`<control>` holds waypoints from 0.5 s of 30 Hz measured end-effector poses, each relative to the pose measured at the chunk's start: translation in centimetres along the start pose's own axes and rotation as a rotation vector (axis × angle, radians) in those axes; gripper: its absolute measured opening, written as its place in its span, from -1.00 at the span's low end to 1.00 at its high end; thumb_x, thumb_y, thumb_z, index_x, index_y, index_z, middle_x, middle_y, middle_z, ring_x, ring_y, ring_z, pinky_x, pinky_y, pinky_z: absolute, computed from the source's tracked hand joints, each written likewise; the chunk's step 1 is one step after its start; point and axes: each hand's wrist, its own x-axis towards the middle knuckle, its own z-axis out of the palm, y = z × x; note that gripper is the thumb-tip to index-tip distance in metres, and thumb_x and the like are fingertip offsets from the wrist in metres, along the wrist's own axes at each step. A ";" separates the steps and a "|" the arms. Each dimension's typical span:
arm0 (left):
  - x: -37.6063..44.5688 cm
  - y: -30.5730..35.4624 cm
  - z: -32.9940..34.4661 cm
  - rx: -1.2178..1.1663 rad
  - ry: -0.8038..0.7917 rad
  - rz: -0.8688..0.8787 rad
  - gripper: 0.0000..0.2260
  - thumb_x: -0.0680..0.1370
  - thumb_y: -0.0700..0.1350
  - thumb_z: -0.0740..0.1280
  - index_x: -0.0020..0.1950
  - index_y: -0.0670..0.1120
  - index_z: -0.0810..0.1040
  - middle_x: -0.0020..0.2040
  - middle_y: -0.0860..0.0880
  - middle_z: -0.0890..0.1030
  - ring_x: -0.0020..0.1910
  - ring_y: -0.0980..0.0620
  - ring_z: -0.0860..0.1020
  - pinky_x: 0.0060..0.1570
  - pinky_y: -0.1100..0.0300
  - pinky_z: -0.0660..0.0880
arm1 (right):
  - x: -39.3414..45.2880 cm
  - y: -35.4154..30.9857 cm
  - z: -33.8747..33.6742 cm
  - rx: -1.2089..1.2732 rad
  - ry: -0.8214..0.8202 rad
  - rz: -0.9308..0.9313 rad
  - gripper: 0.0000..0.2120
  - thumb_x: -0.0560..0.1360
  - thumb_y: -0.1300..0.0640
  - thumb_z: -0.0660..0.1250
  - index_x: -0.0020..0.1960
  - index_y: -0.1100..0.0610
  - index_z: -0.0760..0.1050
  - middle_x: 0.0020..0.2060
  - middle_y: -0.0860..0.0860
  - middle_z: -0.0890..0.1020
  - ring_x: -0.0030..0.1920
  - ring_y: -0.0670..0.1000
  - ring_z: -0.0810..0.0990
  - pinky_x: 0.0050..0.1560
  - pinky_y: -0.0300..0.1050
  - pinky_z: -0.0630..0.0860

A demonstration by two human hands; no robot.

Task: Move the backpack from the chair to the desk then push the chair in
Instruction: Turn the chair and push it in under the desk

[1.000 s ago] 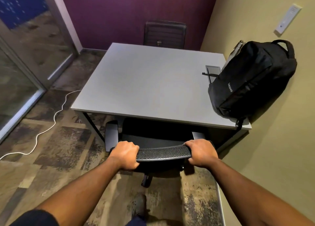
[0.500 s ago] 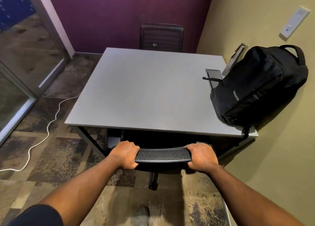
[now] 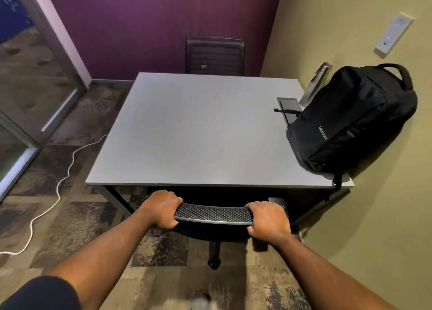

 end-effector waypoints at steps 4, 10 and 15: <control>-0.2 0.9 0.4 -0.018 0.007 -0.002 -0.70 0.32 0.15 0.28 -0.02 0.06 0.54 -0.17 0.03 0.62 -0.18 -0.06 0.59 -0.13 0.03 0.57 | -0.7 0.4 0.0 -0.003 -0.018 0.009 -0.51 0.26 -0.20 0.30 0.17 -0.12 0.58 -0.03 -0.13 0.69 0.02 -0.04 0.65 0.03 -0.05 0.59; -0.8 4.3 1.4 -0.039 0.007 -0.013 -0.70 0.32 0.16 0.27 -0.05 0.03 0.53 -0.16 -0.01 0.62 -0.17 -0.10 0.59 -0.20 0.06 0.51 | -2.3 2.1 0.3 -0.015 -0.050 0.033 -0.53 0.24 -0.16 0.31 0.12 -0.09 0.61 -0.06 -0.11 0.71 0.00 -0.03 0.66 0.03 -0.06 0.62; -1.8 5.8 1.6 -0.018 -0.006 -0.045 -0.70 0.30 0.15 0.28 -0.06 0.03 0.53 -0.18 -0.01 0.61 -0.18 -0.11 0.59 -0.22 0.06 0.47 | -4.0 2.2 0.6 -0.031 -0.073 0.030 -0.59 0.25 -0.16 0.32 0.04 -0.06 0.60 -0.10 -0.09 0.70 -0.02 0.00 0.67 -0.01 -0.05 0.61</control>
